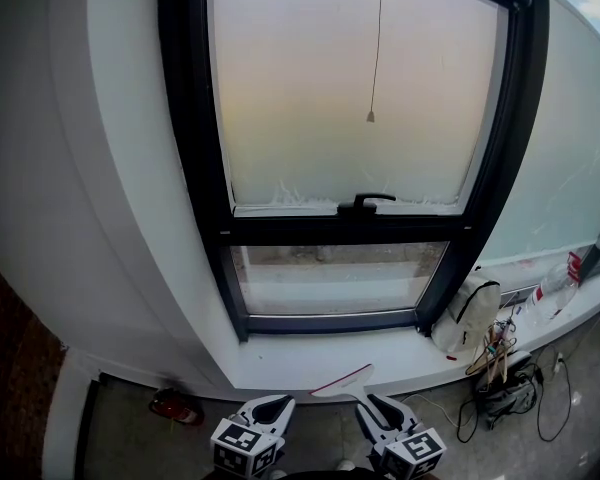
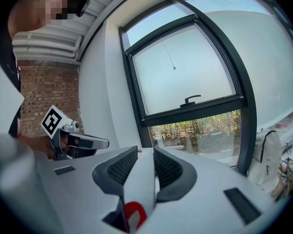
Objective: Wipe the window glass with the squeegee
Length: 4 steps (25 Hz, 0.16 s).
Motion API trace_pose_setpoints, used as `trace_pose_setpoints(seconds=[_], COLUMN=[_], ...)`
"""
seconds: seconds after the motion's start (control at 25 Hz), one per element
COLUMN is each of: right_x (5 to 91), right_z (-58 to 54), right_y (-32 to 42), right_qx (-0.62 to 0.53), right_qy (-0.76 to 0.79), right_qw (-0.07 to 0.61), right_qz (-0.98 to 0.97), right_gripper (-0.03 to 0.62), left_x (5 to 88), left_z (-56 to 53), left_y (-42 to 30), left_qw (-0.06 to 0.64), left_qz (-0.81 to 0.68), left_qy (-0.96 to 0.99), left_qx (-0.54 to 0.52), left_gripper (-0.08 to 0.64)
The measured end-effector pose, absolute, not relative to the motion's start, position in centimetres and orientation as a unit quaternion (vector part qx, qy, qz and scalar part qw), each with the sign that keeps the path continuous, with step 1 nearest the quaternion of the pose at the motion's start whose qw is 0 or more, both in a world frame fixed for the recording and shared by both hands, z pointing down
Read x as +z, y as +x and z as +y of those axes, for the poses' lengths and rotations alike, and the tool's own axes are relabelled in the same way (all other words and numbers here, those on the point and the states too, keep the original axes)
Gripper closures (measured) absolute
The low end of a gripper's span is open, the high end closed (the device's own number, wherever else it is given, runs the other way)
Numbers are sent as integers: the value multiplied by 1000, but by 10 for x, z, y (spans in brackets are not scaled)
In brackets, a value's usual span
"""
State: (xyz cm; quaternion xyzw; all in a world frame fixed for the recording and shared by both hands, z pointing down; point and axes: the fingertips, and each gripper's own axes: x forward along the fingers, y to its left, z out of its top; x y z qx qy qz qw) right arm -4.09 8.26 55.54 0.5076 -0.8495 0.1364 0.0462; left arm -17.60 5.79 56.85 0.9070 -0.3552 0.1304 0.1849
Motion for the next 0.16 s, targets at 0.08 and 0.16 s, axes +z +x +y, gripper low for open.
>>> trace_pose_setpoints(seconds=[0.08,0.16], right_x=[557,558], right_z=[82,81], right_y=[-39,-37], right_qx=[135,136], right_qy=[508,509], right_qw=[47,48], right_qz=[-849,-848], right_gripper=[497,497], left_x=[570,571], left_z=[58,56], left_y=[-176,-176], left_qw=[184,182], left_qz=[-357,-357], left_qy=[906,905], left_qx=[138,142], left_gripper=[560,560])
